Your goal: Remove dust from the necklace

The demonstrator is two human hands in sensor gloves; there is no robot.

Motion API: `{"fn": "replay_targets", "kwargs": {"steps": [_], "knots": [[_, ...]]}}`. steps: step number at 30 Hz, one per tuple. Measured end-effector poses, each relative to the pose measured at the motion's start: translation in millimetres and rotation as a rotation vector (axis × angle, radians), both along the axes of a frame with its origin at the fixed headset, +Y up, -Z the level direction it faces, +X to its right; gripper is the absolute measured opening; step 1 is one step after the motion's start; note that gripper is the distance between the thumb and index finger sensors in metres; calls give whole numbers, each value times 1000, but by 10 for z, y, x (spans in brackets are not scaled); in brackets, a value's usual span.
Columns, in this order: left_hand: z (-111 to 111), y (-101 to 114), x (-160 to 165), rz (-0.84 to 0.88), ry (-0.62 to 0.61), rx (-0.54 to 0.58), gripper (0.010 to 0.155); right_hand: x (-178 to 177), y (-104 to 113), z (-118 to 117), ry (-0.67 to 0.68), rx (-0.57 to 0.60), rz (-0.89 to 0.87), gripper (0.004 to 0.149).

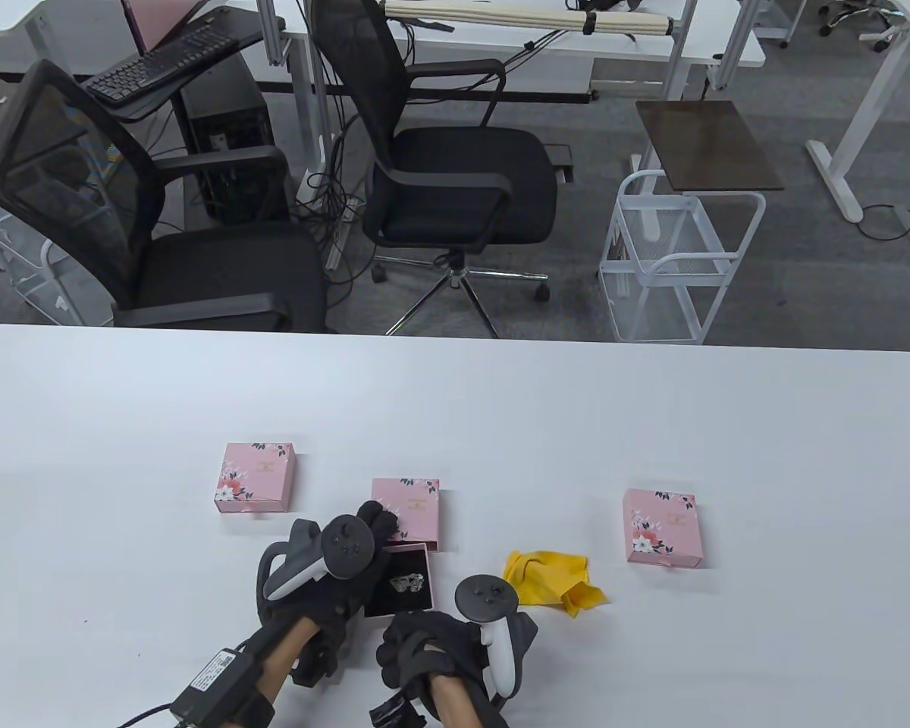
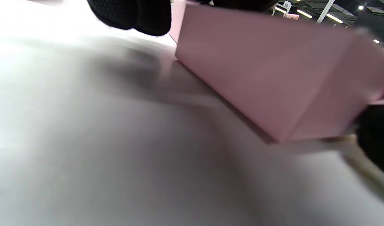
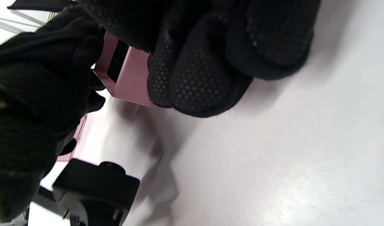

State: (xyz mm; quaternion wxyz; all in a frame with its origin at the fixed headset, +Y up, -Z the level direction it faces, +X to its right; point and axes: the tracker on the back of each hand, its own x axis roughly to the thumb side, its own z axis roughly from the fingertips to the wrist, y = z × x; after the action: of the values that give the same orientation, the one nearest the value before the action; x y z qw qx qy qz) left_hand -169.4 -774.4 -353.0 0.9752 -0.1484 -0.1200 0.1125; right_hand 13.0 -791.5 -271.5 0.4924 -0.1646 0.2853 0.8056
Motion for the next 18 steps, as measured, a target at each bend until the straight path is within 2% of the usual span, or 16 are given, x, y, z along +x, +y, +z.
{"fn": "replay_targets", "kwargs": {"steps": [6,10,15,18], "knots": [[14,-18,17,-55,13,12,59,19,-13,20,-3,-5,-14,39],[11,-16,-9,-23,19,5,59,43,1,13,45,-6,15,44],[31,43,-23,7,21,9,59,184,236,-58,144,20,137,49],[111,200,-69,69,19,-1,61,254,461,-127,192,91,218,47]]}}
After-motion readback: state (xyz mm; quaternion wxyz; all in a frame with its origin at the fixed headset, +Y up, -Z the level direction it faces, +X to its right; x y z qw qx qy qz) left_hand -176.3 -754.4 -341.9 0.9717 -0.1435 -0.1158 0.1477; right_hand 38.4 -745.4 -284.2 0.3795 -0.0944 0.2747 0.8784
